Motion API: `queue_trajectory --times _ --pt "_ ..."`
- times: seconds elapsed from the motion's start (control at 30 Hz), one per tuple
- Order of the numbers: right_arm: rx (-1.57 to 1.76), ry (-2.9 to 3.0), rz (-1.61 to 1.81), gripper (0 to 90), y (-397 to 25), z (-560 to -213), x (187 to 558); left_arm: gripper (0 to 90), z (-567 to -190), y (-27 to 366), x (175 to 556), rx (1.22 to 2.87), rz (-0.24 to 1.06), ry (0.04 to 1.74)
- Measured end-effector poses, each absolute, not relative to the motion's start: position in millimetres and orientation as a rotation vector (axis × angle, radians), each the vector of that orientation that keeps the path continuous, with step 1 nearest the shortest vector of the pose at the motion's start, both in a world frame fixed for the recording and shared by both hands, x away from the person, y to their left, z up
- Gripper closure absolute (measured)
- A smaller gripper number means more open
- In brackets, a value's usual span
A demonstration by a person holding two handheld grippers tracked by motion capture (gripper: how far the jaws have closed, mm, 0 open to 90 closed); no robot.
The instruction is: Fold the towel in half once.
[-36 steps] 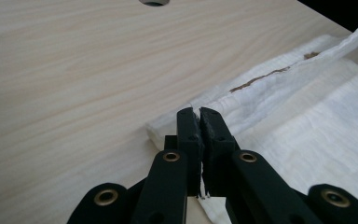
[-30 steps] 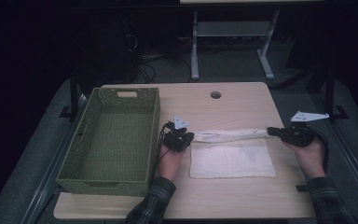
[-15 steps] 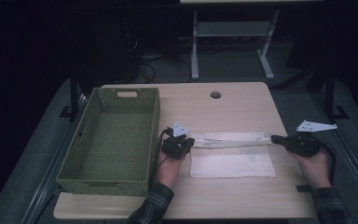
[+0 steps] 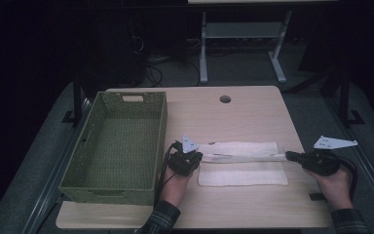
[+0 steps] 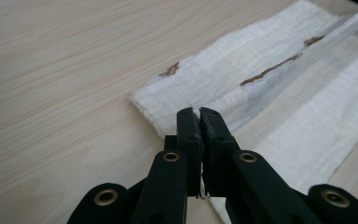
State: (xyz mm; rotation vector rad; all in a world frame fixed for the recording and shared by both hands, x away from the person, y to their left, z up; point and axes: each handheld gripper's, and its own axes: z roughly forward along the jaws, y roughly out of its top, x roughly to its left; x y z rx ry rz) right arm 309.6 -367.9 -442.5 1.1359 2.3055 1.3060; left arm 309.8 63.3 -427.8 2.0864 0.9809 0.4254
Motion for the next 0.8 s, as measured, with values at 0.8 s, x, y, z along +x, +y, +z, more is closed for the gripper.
queue_trajectory --times 0.8 --pt "1.118 2.430 1.239 87.8 -363.7 -457.0 270.8 86.8 -445.0 65.9 281.9 2.191 0.289 0.975"
